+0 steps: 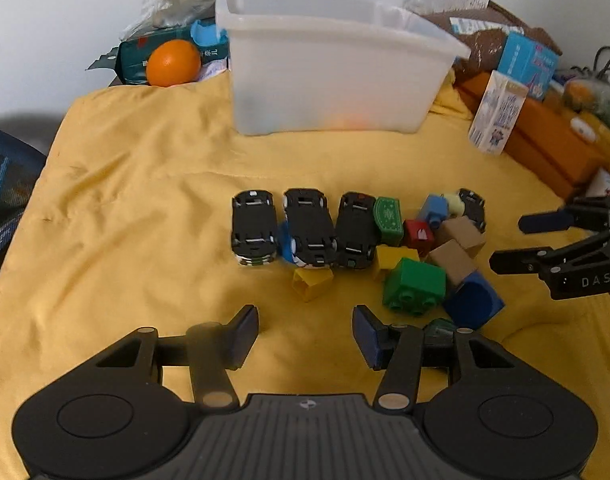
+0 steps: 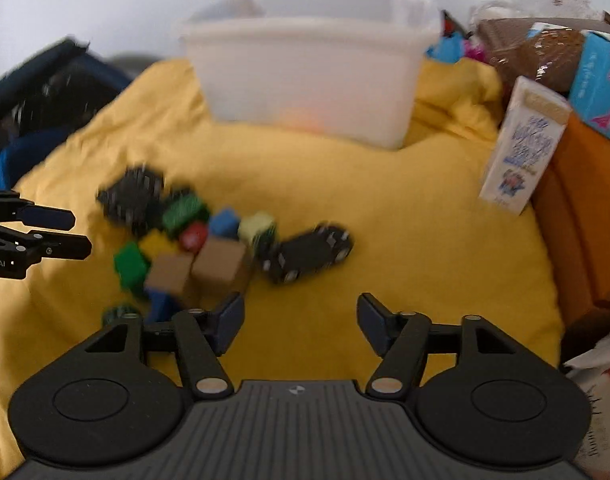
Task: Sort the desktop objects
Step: 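Grasp the black car with the right gripper while the left gripper grasps the small yellow block, then carry the car and yellow block into the clear bin and release them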
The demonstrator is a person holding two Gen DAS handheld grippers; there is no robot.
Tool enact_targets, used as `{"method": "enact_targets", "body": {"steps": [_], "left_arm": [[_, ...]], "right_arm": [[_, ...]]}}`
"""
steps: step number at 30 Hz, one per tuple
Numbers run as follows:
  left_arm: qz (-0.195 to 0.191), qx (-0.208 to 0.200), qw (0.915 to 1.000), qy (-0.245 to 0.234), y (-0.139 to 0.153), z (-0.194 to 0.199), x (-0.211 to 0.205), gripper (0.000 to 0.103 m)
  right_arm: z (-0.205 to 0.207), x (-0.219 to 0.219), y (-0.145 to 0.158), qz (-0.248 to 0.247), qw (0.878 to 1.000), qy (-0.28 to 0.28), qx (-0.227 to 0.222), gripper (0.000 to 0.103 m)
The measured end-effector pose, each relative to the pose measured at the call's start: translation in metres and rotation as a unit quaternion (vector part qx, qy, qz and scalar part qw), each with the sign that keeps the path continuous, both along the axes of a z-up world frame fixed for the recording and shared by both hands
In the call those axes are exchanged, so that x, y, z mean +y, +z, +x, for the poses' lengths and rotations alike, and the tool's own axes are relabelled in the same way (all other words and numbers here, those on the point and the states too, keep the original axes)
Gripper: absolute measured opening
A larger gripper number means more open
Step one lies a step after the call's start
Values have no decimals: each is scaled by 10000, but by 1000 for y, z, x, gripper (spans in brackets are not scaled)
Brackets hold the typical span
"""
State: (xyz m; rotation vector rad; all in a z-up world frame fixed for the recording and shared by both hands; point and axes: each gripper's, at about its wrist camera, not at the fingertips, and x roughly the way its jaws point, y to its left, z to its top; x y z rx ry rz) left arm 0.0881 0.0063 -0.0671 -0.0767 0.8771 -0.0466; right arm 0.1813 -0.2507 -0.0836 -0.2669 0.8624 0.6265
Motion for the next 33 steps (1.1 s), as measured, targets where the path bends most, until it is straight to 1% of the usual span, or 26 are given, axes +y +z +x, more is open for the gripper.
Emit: {"method": "enact_targets", "body": {"steps": [1,4,5,7,8,9,11,14,15,16,18,20,23,27,30,33], "left_arm": [[10,14,10000,-11,-3,2,-3,55],[74,-50,10000,28,-5,9,-6,54],[72,-61,9999,33,-5,12,-6,51],[47,-70,9999,67,-7,17,-7,50],[35,-97,9999,49,-7,19,-6,49],[54,-118,9999,3,-8,20,-8,44],[125,-111,9998,-111,-10,21,-10,38],[164,-159,9997,-125,-11,20,-9,30],[171,-168,9996,-129,-11,19,-8,28],[172,-173,9996,-145,-10,19,-8,28],[172,-189,9995,-172,-9,17,-8,28],[133,-228,9994,-208,-6,14,-8,28],[32,-369,9990,-249,5,6,-7,28],[-71,-608,9978,-261,30,-6,-3,28],[-178,-779,9965,-239,53,-2,0,28],[-297,-879,9956,-160,77,16,5,28]], "right_arm": [[-1,1,-3,-28,10000,36,-51,76],[7,8,-5,-63,9998,156,-130,76],[10,11,-5,-100,9995,237,-199,76],[16,16,-4,-224,9984,394,-332,76],[20,18,-5,-298,9979,418,-386,76],[25,19,-4,-314,9978,414,-418,77],[34,21,-5,-316,9978,434,-400,78],[39,23,-13,-406,9970,537,-384,78],[41,24,-14,-382,9971,554,-344,74],[43,22,-15,-321,9975,564,-286,69],[44,15,-12,-153,9985,497,-152,68],[42,11,-10,-28,9989,453,-118,68],[33,2,-4,161,9992,325,-147,68],[20,-15,10,528,9984,-19,-198,68],[16,-25,28,778,9963,-150,-328,68],[22,-24,54,988,9937,-192,-503,68]]}}
